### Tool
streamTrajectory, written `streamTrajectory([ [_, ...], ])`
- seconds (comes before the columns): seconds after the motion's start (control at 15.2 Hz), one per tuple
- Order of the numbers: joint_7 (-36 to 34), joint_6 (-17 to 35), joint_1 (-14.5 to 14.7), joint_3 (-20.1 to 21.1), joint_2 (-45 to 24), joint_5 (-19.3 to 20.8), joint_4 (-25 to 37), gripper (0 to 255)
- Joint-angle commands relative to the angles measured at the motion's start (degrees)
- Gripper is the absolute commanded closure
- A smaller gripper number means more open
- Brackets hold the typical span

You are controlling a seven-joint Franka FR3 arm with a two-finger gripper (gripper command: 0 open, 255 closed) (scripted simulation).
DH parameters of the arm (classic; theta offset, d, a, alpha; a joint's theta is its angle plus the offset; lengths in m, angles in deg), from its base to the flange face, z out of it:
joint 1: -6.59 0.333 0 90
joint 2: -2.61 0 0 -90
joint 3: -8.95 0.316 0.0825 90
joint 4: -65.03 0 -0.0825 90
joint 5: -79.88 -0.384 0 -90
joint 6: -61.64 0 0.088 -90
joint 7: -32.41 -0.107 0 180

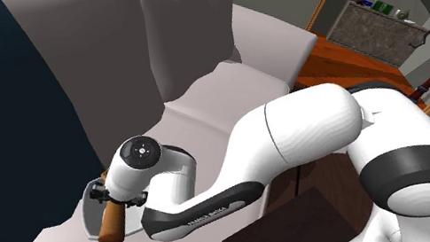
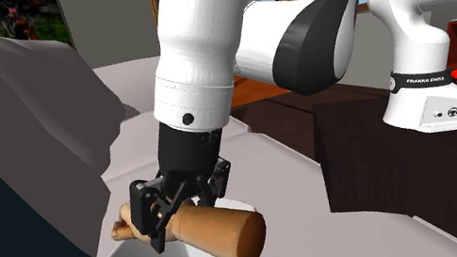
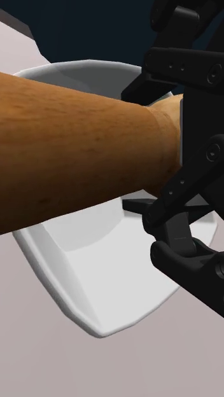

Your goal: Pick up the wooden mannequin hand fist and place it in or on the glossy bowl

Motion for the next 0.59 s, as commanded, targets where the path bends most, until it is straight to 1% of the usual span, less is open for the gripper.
streamTrajectory([
  [0.0, 0.0, 0.0, -0.5, -0.6, -0.1, 0.1, 0.1, 255],
  [0.33, -0.1, 0.0, -0.6, -0.6, 0.0, 0.2, 0.1, 255],
  [0.4, 0.2, -0.2, -0.7, -0.5, 0.0, 0.1, 0.3, 0],
  [0.53, 0.1, 0.4, -0.8, -0.6, 0.0, 0.2, -0.3, 0],
])
